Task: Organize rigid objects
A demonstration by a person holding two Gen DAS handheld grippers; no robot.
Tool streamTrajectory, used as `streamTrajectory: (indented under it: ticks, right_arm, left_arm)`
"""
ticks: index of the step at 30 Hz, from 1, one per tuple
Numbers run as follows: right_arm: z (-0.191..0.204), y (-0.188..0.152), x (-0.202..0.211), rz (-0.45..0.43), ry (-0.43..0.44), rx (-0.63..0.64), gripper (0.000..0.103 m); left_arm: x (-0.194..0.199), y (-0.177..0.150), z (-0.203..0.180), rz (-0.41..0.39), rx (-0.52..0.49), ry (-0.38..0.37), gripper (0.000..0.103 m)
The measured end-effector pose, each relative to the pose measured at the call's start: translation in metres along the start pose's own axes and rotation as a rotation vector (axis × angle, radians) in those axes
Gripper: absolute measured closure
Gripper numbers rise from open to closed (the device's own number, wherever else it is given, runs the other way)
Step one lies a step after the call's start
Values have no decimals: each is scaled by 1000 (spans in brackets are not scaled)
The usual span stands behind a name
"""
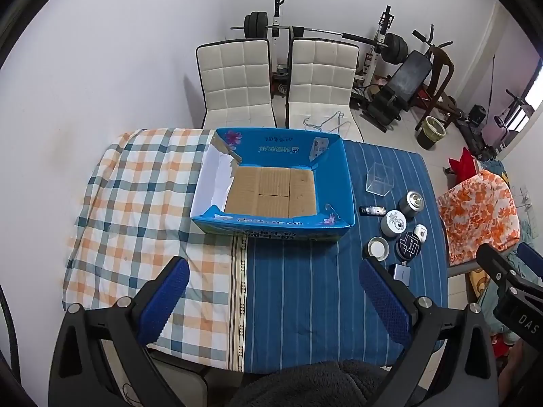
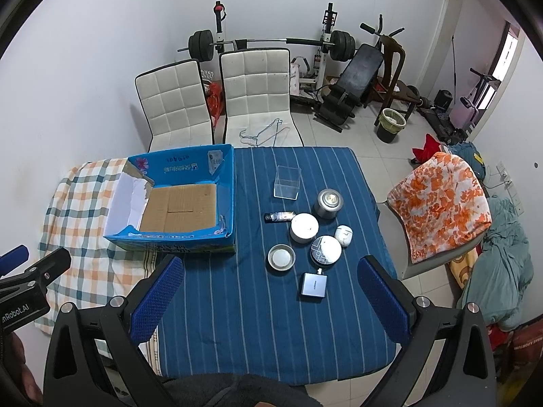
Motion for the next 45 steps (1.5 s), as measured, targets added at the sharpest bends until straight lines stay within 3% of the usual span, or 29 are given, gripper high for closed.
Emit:
streamTrajectory:
  ticks: [36, 45]
  right_arm:
    - [4, 8, -2, 8, 5, -4, 0]
    - [-11, 1, -32, 51, 11, -35, 0]
  left_arm:
    - [-3, 2, -2, 6, -5, -5, 0]
    - [-20, 2, -12, 17, -3, -9, 0]
Point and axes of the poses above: each gripper's, at about its wrist camera, not at the fingertips, and x roughly against the way its jaws point, z to its left, y to its top, the point moved 10 cm from there along -x, roughly the way its jaws point, and after that the axes turned 11 degrees about -z, right-handed, at the moved point
